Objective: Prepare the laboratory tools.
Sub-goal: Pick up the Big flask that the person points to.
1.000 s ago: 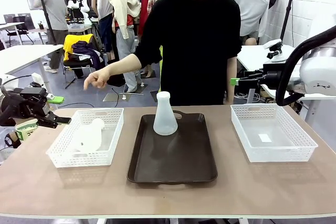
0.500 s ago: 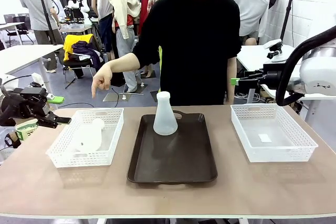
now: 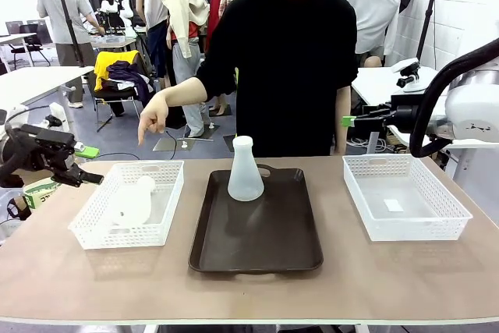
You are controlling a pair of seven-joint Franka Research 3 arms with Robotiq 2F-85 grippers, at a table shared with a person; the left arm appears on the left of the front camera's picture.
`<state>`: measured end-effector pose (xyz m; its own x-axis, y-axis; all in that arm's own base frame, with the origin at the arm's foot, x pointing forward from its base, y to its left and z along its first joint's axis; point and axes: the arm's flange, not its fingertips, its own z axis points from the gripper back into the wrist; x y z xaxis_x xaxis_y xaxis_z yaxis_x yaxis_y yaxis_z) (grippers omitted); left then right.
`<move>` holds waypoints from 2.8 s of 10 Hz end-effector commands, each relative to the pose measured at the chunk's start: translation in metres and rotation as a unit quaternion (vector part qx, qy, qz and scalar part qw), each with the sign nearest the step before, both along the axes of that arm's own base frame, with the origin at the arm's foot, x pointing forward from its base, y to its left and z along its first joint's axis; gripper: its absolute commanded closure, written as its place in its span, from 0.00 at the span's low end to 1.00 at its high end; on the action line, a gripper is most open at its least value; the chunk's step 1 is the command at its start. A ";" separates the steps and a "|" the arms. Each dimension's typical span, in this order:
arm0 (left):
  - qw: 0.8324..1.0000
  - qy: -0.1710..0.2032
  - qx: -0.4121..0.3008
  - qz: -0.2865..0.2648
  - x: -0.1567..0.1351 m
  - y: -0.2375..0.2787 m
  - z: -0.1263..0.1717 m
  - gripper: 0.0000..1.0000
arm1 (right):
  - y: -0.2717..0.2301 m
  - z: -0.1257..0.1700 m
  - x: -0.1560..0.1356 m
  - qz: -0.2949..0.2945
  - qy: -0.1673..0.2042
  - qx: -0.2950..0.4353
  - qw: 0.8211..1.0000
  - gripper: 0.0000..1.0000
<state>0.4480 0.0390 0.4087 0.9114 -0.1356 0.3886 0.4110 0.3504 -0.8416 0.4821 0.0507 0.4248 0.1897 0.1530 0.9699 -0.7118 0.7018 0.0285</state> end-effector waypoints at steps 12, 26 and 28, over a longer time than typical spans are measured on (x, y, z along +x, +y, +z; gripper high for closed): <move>0.863 0.016 0.502 0.049 0.091 -0.114 0.029 0.00 | 0.000 0.003 -0.001 -0.004 0.007 -0.005 1.000 0.00; 0.779 0.006 0.600 0.180 0.117 -0.188 0.019 0.00 | 0.000 0.003 -0.001 -0.004 0.007 -0.005 1.000 0.00; 0.773 0.031 0.606 0.184 0.125 -0.191 0.006 0.00 | 0.000 0.003 -0.001 -0.004 0.007 -0.005 1.000 0.00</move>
<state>0.5623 -0.1503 0.4136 0.9787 -0.1257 0.1622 0.0989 0.9815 0.1639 0.4821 0.0507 0.4253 0.1887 0.1548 0.9698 -0.7115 0.7022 0.0264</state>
